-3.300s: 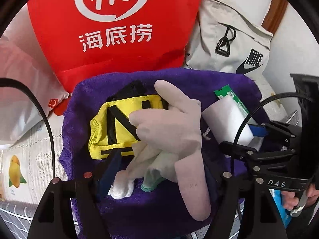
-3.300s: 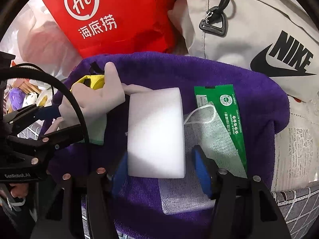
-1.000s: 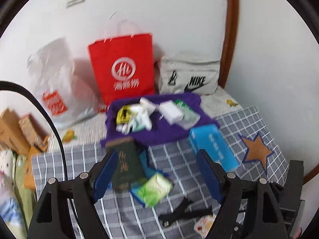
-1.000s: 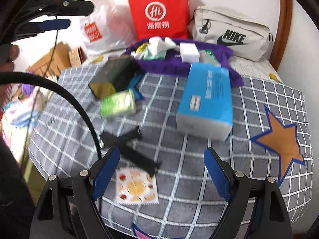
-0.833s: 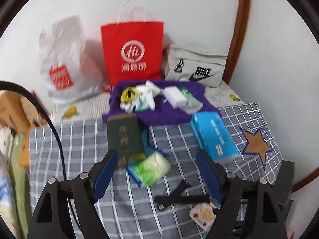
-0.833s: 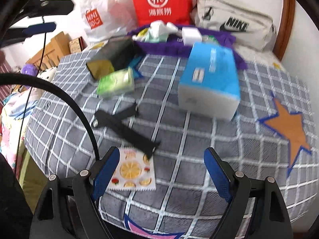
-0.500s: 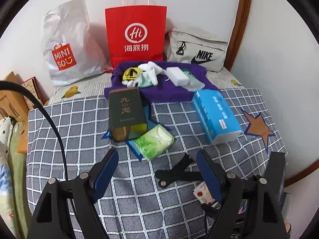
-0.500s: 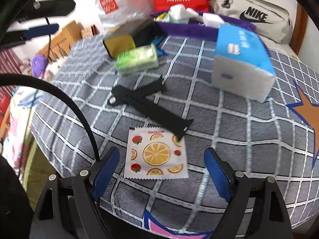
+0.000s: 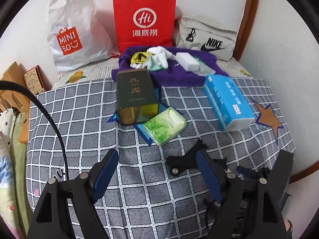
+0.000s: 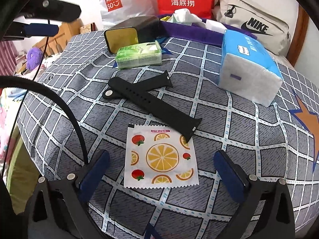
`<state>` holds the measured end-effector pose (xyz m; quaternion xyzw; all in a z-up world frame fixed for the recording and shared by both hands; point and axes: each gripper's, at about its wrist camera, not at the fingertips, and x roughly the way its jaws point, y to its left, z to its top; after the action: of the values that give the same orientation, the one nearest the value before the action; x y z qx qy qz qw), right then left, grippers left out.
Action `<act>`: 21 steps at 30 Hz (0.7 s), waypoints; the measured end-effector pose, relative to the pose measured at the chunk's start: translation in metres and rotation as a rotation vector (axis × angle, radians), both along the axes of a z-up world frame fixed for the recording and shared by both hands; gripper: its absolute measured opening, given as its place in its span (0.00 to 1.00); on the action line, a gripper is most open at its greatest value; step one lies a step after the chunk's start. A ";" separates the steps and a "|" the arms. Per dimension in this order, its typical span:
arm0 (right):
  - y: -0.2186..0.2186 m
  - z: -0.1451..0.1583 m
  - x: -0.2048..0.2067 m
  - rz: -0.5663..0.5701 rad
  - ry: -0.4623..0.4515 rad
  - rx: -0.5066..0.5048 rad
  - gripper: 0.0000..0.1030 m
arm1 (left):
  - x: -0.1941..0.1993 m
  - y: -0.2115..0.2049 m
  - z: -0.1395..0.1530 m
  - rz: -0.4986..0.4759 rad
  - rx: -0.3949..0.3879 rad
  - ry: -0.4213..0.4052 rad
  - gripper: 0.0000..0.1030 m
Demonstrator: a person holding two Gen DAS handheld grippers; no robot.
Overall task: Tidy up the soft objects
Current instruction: 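Lift both tools away from the towel back over the pile, then grasp the orange-print sachet with the right tool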
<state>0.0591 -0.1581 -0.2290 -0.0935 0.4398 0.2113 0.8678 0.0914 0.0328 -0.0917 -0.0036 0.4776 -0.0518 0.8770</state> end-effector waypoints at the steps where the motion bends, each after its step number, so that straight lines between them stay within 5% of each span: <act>1: -0.001 0.002 0.001 -0.007 -0.004 0.002 0.92 | 0.001 0.000 -0.001 0.001 0.004 0.004 0.77; 5: -0.010 0.009 0.004 -0.038 -0.003 0.011 0.57 | 0.002 0.001 -0.004 0.005 -0.002 0.011 0.77; 8: -0.018 0.011 0.006 -0.035 0.005 0.013 0.45 | 0.004 -0.001 -0.008 0.002 -0.005 0.019 0.77; 21: -0.051 0.035 0.010 -0.065 0.023 0.088 0.41 | 0.012 -0.001 -0.035 -0.040 -0.038 0.049 0.77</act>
<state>0.0692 -0.2093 -0.1941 -0.0384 0.4428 0.2033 0.8724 0.1034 0.0314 -0.1265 -0.0119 0.4979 -0.0783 0.8636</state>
